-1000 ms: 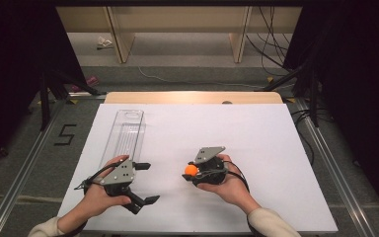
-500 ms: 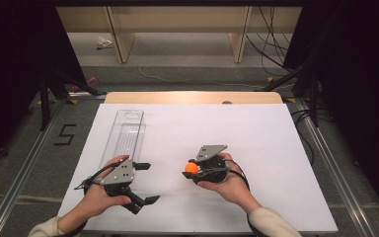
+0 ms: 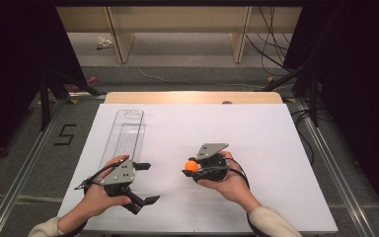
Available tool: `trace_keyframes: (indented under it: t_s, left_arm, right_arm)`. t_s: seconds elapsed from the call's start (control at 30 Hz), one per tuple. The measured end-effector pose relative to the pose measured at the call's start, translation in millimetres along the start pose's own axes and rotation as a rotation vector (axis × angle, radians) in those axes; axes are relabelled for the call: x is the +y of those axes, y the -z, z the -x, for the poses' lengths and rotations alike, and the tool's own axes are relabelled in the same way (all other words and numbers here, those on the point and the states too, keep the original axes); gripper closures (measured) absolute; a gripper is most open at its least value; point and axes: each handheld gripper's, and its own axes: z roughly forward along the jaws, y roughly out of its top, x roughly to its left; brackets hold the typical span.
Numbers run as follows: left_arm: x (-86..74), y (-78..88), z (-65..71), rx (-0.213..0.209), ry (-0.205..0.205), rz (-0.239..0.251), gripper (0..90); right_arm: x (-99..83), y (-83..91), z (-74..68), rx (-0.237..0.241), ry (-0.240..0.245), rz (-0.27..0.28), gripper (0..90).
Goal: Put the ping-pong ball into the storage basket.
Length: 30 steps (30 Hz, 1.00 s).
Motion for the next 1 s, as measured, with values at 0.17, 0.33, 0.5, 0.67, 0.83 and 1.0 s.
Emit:
trace_keyframes:
  t_s: [0.17, 0.33, 0.5, 0.67, 0.83, 1.0]
  left_arm:
    - [0.0, 0.0, 0.0, 0.0, 0.0, 0.0, 0.0]
    - [0.1, 0.1, 0.0, 0.0, -0.001, 0.001, 0.0]
    - [0.1, 0.0, 0.1, 0.0, -0.001, 0.001, 0.0]
    - [0.1, 0.1, 0.2, 0.002, 0.0, 0.0, 0.0]
    - [0.1, 0.0, 0.2, 0.0, -0.002, 0.001, 0.0]
    - [0.1, 0.0, 0.2, -0.001, -0.001, 0.001, 0.0]
  right_arm:
    - [1.0, 1.0, 0.6, -0.003, -0.003, 0.006, 51.4]
    - [2.0, 1.5, 1.3, -0.005, -0.004, 0.01, 51.4]
    - [3.5, 2.3, 1.9, -0.007, -0.006, 0.017, 51.4]
    - [5.3, 3.0, 2.8, -0.009, -0.007, 0.024, 51.4]
    - [7.4, 3.4, 3.7, -0.01, -0.009, 0.03, 51.4]
    - [9.7, 3.6, 4.6, -0.013, -0.008, 0.04, 51.4]
